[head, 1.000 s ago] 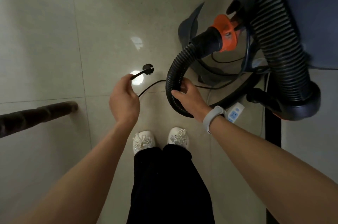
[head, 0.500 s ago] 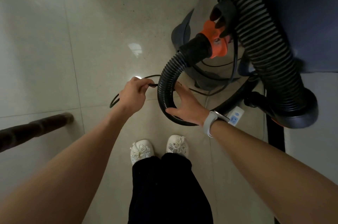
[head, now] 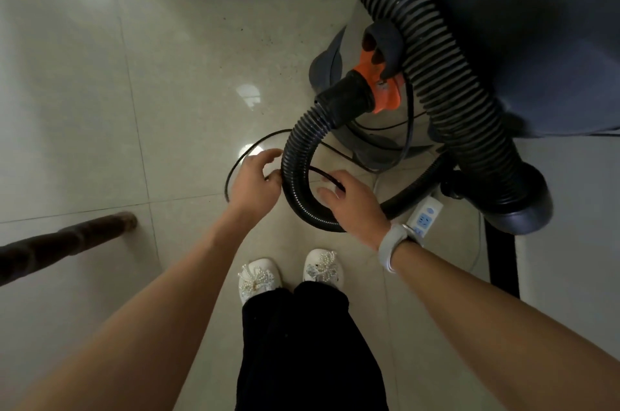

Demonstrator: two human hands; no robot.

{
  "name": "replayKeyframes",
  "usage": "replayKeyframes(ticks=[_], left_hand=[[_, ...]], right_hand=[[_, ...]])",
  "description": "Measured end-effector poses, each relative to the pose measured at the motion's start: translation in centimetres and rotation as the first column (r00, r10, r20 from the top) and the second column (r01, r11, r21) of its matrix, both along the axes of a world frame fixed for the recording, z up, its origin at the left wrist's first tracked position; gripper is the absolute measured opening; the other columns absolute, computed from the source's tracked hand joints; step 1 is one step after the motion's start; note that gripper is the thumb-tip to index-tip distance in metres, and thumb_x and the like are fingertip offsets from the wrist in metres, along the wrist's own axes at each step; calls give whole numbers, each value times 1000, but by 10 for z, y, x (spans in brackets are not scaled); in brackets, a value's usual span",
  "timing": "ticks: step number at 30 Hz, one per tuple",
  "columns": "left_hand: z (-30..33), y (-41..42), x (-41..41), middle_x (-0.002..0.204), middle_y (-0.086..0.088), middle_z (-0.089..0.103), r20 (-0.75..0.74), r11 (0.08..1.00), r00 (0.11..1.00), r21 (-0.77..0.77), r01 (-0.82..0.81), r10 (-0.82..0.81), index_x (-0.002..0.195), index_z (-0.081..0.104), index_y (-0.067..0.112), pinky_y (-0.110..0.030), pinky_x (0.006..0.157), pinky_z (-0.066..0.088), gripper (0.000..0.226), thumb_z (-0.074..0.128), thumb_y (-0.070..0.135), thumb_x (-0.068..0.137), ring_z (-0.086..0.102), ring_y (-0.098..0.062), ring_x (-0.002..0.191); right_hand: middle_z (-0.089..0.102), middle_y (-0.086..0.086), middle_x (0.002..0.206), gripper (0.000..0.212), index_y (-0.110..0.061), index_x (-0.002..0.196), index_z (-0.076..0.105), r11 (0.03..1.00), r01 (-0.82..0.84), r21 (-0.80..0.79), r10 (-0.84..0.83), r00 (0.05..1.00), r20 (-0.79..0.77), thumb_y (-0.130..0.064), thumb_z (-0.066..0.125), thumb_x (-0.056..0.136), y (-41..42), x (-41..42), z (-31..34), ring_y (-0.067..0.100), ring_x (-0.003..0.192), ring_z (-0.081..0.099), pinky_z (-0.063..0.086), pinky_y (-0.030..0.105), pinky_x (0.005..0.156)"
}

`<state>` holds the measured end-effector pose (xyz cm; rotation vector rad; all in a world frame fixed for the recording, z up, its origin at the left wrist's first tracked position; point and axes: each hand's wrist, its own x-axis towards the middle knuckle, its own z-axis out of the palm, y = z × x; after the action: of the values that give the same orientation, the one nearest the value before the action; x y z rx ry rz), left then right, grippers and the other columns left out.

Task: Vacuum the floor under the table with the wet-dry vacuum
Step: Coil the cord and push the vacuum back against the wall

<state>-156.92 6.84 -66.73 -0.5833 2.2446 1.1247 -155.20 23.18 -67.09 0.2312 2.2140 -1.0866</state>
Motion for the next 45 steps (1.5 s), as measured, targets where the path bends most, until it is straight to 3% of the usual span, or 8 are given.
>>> replayKeyframes(ticks=[7,12,16,20,26,32,37,45], left_hand=[[53,32,39,125,-10,57,151,941,944,128,-313,294,130,48,10,-38,100,44,33,44,13,97,56,-24,111],[115,39,54,133,-8,46,-80,965,981,181,190,-178,126,55,6,-12,101,24,55,43,-20,79,40,-21,128],[186,33,40,107,-7,59,-136,924,938,173,340,-320,112,62,3,-7,74,30,24,52,0,90,54,-20,99],[278,27,21,85,5,59,-245,869,876,178,462,-415,102,65,9,-17,71,35,15,53,14,94,53,-6,76],[418,33,-9,72,10,58,-413,817,846,317,482,-338,95,59,15,-7,66,44,10,51,9,95,56,10,62],[496,20,-9,72,1,59,-454,805,811,281,523,-368,91,58,13,-11,67,47,14,47,6,96,59,3,61],[519,8,4,63,2,53,-535,881,826,288,376,-178,89,60,13,-17,60,43,18,45,8,97,50,1,52],[511,18,21,58,18,49,-524,893,786,97,439,-329,90,68,11,-5,51,33,18,51,10,95,48,3,53]], right_hand=[[70,5,106,23,-4,114,64,985,172,-6,-171,976,-132,-10,49,96,10,66,65,18,99,63,48,30,86],[65,-4,100,24,-3,111,63,981,184,-57,-191,965,-177,-12,47,96,12,71,132,16,97,63,45,23,83],[67,7,92,36,1,101,63,991,130,-33,-134,948,-290,-24,40,88,22,54,204,11,80,54,36,17,69],[60,-1,83,43,0,95,63,987,160,-27,-158,907,-391,-34,39,88,37,37,291,2,76,50,37,8,67],[55,-7,81,24,0,95,60,912,388,-135,-384,690,-613,-13,39,97,51,12,419,-10,74,54,37,2,66],[49,-5,69,31,-22,75,48,534,671,-514,-820,262,-509,-10,35,101,74,-9,532,6,57,44,38,19,57],[49,-1,58,23,-11,86,60,740,572,-354,-657,503,-562,-4,42,98,94,38,543,0,49,46,41,18,60],[56,7,73,14,-10,94,58,822,569,-11,-545,781,-304,-10,44,98,98,100,464,18,67,53,40,17,59]])
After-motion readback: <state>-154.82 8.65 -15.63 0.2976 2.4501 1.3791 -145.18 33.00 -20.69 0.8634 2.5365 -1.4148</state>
